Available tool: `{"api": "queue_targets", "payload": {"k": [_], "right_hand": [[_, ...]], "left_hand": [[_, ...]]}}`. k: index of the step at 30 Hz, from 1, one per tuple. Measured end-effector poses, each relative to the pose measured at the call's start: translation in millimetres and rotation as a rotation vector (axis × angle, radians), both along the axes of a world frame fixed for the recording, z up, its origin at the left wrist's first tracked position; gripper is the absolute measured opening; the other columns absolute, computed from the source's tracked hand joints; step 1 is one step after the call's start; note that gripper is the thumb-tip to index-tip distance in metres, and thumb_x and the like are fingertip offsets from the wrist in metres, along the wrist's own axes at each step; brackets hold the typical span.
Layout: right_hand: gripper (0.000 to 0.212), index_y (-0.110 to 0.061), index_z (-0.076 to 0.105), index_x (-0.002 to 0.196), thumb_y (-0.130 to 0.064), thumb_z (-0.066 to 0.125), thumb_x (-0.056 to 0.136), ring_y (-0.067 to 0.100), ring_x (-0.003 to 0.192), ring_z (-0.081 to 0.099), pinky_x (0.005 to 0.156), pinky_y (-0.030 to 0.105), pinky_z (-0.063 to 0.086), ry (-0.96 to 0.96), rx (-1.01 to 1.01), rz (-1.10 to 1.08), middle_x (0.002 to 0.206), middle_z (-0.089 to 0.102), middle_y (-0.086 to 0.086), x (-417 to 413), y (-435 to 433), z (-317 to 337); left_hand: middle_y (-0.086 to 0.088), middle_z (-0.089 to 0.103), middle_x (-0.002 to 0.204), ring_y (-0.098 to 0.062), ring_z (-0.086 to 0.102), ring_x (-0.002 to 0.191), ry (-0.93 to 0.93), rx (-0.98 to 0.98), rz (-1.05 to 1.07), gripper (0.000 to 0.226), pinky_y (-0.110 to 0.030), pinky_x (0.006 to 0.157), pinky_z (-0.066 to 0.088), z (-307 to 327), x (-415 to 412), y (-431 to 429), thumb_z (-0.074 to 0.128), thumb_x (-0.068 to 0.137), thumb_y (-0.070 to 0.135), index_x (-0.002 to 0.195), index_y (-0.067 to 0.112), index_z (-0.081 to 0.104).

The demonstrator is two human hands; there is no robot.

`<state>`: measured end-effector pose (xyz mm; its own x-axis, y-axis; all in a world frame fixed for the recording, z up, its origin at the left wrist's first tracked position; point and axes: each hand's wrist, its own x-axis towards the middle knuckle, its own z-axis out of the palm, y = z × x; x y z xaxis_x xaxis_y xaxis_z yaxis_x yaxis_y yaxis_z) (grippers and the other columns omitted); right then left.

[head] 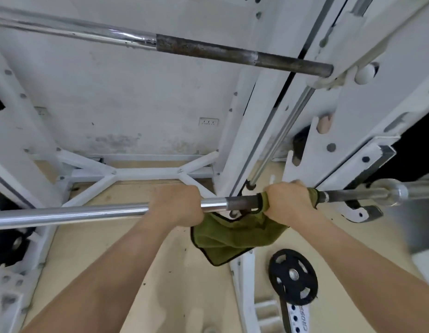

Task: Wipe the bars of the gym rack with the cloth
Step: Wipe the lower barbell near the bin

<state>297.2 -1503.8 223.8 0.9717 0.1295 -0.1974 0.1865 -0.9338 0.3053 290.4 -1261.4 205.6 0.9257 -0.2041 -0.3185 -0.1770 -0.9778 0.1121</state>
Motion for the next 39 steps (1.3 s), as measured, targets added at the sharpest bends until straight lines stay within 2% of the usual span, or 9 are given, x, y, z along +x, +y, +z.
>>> {"api": "queue_targets", "payload": {"k": [4, 9, 13, 18, 21, 29, 34, 36, 39], "right_hand": [[0.008, -0.02, 0.055, 0.084, -0.028, 0.053, 0.083, 0.021, 0.069, 0.06, 0.063, 0.031, 0.043, -0.012, 0.186, 0.155, 0.076, 0.059, -0.002, -12.1, 66.8, -7.3], [0.03, -0.023, 0.04, 0.068, -0.03, 0.068, 0.076, 0.015, 0.045, 0.047, 0.055, 0.027, 0.039, -0.308, 0.242, 0.284, 0.055, 0.05, -0.006, -16.8, 88.0, -28.1], [0.022, -0.023, 0.049, 0.076, -0.043, 0.05, 0.087, 0.015, 0.06, 0.057, 0.065, 0.031, 0.051, -0.069, 0.194, 0.197, 0.067, 0.057, -0.007, -10.9, 19.3, -11.3], [0.027, -0.018, 0.067, 0.077, -0.042, 0.074, 0.068, 0.016, 0.073, 0.064, 0.068, 0.029, 0.054, 0.636, 0.178, -0.04, 0.075, 0.064, -0.003, 29.4, 20.6, 10.9], [0.031, -0.021, 0.066, 0.094, -0.035, 0.08, 0.071, 0.02, 0.086, 0.064, 0.073, 0.03, 0.053, 0.827, 0.242, -0.009, 0.088, 0.065, -0.001, 41.5, 47.2, 24.9], [0.018, -0.023, 0.046, 0.076, -0.022, 0.064, 0.08, 0.017, 0.054, 0.049, 0.06, 0.029, 0.03, -0.258, 0.36, 0.432, 0.059, 0.045, -0.008, 2.1, -4.6, -29.0], [0.011, -0.026, 0.051, 0.087, -0.032, 0.043, 0.092, 0.017, 0.068, 0.053, 0.068, 0.034, 0.035, -0.118, 0.112, 0.111, 0.075, 0.055, -0.007, 13.6, -120.6, -18.8], [0.011, -0.026, 0.047, 0.079, -0.028, 0.048, 0.09, 0.017, 0.066, 0.048, 0.066, 0.031, 0.033, -0.11, 0.134, 0.126, 0.07, 0.046, -0.008, 11.5, -118.4, -17.8], [0.013, -0.024, 0.046, 0.086, -0.029, 0.058, 0.083, 0.019, 0.08, 0.055, 0.072, 0.031, 0.033, -0.089, 0.315, 0.282, 0.081, 0.049, -0.007, 5.0, -97.8, -16.6]], "left_hand": [[-0.001, 0.055, 0.06, -0.017, 0.047, 0.049, 0.456, -0.192, 0.051, 0.014, -0.023, 0.052, 0.039, 15.7, 15.2, 5.7, 0.062, 0.075, 0.025, 0.077, 0.012, 0.057], [0.0, 0.054, 0.059, -0.015, 0.048, 0.049, 0.339, -0.178, 0.029, 0.015, -0.023, 0.05, 0.038, 11.1, 13.1, 4.1, 0.061, 0.075, 0.027, 0.071, 0.013, 0.057], [0.006, 0.058, 0.066, -0.013, 0.055, 0.057, -0.021, -0.018, -0.037, 0.017, -0.023, 0.051, 0.04, -1.5, -1.6, 1.3, 0.053, 0.077, 0.034, 0.07, 0.019, 0.059], [0.006, 0.051, 0.061, -0.013, 0.045, 0.052, -0.238, 0.062, -0.025, 0.013, -0.024, 0.048, 0.033, -4.8, -16.8, 2.6, 0.051, 0.076, 0.03, 0.068, 0.022, 0.056], [0.005, 0.047, 0.061, -0.014, 0.041, 0.052, -0.283, 0.132, -0.021, 0.012, -0.026, 0.05, 0.033, -5.3, -20.1, 5.3, 0.048, 0.078, 0.031, 0.069, 0.024, 0.05], [0.009, 0.062, 0.069, -0.009, 0.059, 0.064, 0.153, 0.042, 0.162, 0.017, -0.026, 0.06, 0.045, 7.7, -1.9, 8.2, 0.067, 0.075, 0.042, 0.073, 0.027, 0.059], [0.016, 0.061, 0.085, -0.006, 0.059, 0.082, 0.099, 0.033, 0.04, 0.025, -0.025, 0.072, 0.047, 21.3, -5.1, -44.1, 0.064, 0.076, 0.044, 0.099, 0.038, 0.055], [0.017, 0.061, 0.093, -0.01, 0.058, 0.088, -0.004, -0.148, -0.059, 0.037, -0.031, 0.078, 0.048, 19.6, -10.3, -105.4, 0.059, 0.075, 0.054, 0.108, 0.042, 0.047], [0.008, 0.061, 0.096, -0.021, 0.062, 0.089, -0.261, -0.059, -0.147, 0.043, -0.036, 0.073, 0.05, 3.4, -12.8, -177.3, 0.051, 0.078, 0.06, 0.106, 0.028, 0.043]]}}
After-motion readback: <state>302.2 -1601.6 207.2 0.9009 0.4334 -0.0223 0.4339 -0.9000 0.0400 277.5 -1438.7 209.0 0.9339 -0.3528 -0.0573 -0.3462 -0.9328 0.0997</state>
